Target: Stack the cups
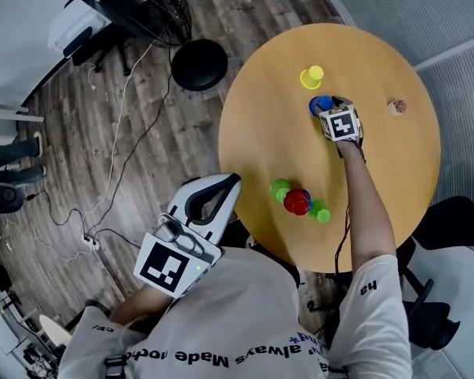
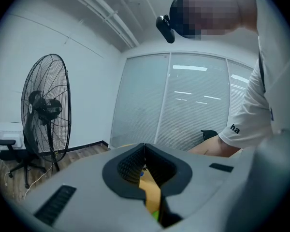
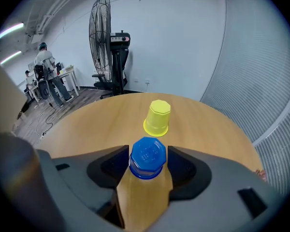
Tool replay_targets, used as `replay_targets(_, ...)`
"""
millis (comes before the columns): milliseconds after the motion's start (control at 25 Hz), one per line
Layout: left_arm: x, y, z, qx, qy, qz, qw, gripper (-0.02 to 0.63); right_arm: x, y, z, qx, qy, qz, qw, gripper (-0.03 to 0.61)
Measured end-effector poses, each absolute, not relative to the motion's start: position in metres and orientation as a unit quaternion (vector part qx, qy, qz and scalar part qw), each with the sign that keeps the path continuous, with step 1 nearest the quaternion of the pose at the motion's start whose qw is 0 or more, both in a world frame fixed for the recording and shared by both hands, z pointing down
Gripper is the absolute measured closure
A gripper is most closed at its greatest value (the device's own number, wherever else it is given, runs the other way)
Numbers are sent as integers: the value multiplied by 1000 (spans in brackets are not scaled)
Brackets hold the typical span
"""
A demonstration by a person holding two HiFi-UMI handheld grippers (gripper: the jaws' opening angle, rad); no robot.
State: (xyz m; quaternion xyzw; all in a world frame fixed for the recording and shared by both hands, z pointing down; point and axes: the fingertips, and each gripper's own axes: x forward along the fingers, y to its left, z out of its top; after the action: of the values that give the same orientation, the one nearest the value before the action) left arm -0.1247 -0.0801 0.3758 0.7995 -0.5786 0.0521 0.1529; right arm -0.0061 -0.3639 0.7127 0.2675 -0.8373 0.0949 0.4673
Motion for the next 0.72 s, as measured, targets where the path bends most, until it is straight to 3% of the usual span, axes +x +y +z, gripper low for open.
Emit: replay_targets(720, -122, -73, 365, 803, -576, 40, 148, 589, 5, -360, 693, 287, -838, 89, 456, 331)
